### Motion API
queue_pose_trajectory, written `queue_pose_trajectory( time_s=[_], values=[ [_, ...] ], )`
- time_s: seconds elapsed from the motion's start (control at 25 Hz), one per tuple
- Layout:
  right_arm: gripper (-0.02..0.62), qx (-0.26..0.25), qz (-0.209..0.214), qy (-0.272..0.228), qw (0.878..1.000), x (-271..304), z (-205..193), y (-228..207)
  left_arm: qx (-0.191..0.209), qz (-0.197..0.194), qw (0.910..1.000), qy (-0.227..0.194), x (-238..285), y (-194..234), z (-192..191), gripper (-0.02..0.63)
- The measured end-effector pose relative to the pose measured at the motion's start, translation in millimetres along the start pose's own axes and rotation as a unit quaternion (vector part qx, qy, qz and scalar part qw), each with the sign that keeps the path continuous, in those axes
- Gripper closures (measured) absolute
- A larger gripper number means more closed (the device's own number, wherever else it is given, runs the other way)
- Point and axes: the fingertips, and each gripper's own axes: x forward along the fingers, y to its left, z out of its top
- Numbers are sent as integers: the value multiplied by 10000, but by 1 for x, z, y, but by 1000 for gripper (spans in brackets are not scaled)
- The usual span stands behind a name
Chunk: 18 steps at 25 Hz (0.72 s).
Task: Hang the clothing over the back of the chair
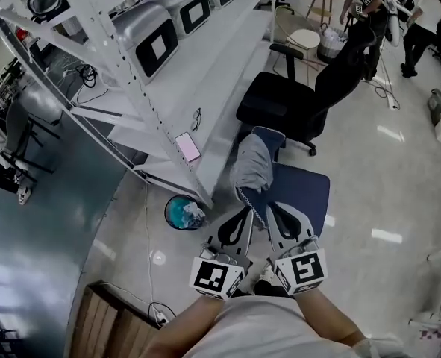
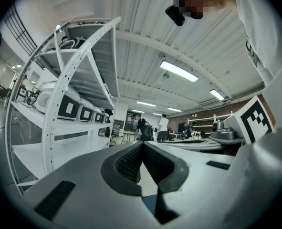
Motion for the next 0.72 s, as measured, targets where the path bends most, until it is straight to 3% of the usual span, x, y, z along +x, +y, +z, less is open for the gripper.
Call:
queue_pose_trajectory(
  time_s=[0.4,0.72],
  values=[
    [577,-306,-216,239,9990,-1,-1,80,-278,-492,9982,-201,-59,17,4,597],
    [577,-597,-725,-24,9956,-14,20,100,-436,-563,9967,-388,-85,25,10,597]
  ],
)
